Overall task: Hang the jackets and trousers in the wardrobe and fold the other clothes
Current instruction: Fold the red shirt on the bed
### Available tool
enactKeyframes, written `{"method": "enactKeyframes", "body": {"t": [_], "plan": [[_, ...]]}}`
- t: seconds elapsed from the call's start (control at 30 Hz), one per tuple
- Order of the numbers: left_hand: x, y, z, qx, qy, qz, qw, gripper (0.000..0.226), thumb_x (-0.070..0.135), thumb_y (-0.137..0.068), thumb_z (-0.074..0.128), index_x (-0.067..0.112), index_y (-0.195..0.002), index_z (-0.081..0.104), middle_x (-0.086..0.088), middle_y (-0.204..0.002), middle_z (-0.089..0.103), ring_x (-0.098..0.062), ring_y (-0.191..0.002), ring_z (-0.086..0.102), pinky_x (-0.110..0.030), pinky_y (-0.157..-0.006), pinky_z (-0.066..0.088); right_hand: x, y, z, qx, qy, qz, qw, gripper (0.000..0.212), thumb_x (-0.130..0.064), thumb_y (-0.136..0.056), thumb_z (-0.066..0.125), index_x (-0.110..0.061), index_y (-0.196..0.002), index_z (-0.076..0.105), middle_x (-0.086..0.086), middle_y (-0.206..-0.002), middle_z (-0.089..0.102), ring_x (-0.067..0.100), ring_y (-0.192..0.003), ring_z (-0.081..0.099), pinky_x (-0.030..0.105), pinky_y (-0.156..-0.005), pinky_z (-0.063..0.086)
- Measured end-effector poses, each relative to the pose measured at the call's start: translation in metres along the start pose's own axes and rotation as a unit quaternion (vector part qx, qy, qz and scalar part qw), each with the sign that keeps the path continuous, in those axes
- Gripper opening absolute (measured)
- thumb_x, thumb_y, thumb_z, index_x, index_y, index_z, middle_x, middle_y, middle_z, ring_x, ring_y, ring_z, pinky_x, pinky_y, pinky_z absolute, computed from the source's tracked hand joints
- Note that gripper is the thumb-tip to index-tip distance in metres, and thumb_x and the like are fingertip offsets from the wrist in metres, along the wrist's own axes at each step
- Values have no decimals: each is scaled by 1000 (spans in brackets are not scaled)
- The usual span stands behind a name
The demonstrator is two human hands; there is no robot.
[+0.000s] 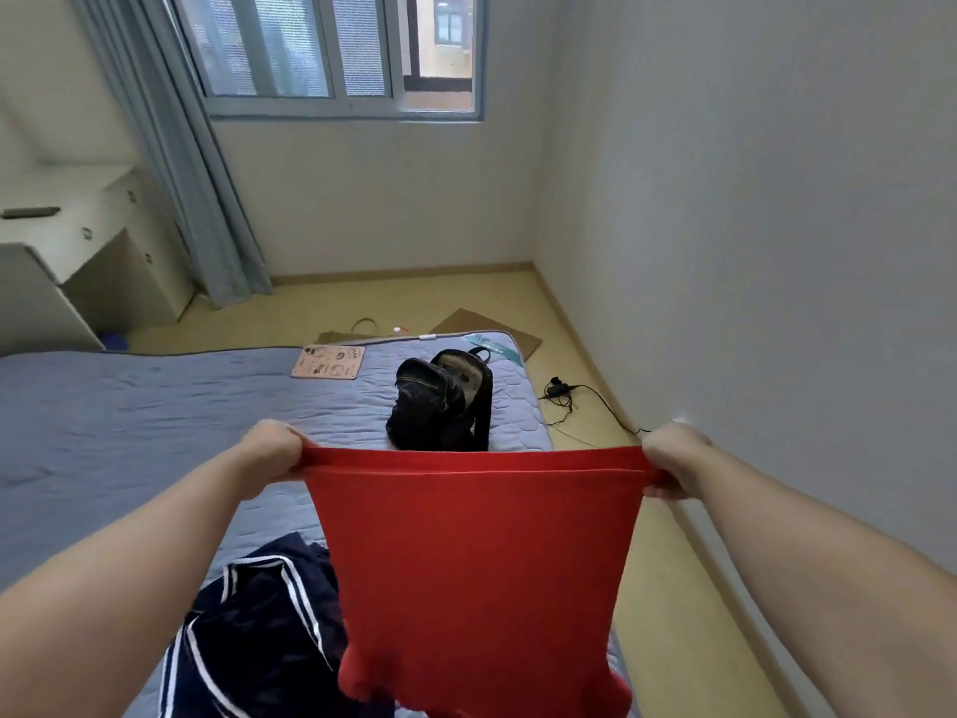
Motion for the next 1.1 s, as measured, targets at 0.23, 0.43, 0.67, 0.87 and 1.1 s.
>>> {"method": "enactKeyframes", "body": {"t": [0.23, 0.43, 0.67, 0.87, 1.1], "plan": [[37, -31, 3, 190, -63, 22, 979, 49, -2, -86, 51, 25, -53, 74, -1, -75, 74, -26, -83, 67, -32, -76, 57, -102, -83, 4, 61, -114, -170, 977, 20, -1, -86, 50, -6, -82, 69, 17, -87, 66, 35, -71, 67, 46, -58, 62], [91, -15, -16, 255, -29, 88, 962, 51, -7, -76, 38, 27, -65, 75, 2, -81, 74, -18, -87, 67, -25, -69, 49, -145, -78, -13, 112, -133, -274, 946, 38, 4, -68, 42, -18, -68, 72, 1, -77, 72, 22, -77, 65, 27, -68, 51], [45, -9, 10, 212, -110, 94, 967, 51, -6, -74, 41, 29, -70, 78, -1, -84, 76, -22, -78, 64, -26, -63, 47, -107, -96, 21, 122, -63, -291, 947, 27, -4, -81, 58, -17, -91, 80, 7, -97, 75, 26, -94, 65, 27, -84, 49], [-83, -43, 110, 108, -268, 84, 954, 37, -8, -74, 59, 14, -93, 82, -8, -100, 78, -23, -105, 70, -30, -97, 49, -14, -163, 133, 45, 39, -260, 964, 32, -2, -79, 58, -13, -101, 78, 12, -110, 73, 32, -109, 64, 33, -97, 49], [-271, -66, 242, 7, -487, 126, 864, 28, -4, -81, 59, 7, -105, 69, -16, -102, 56, -37, -101, 49, -47, -86, 47, 133, -242, 291, -29, 390, -346, 853, 32, -1, -91, 48, -8, -120, 61, 19, -118, 58, 38, -114, 55, 43, -94, 49]]}}
Point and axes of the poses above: each hand's wrist, its own y-axis away from the middle knuckle, its own z-axis out of the palm, x = y × z, the point moved 7 cm from there along -y, towards the middle knuckle
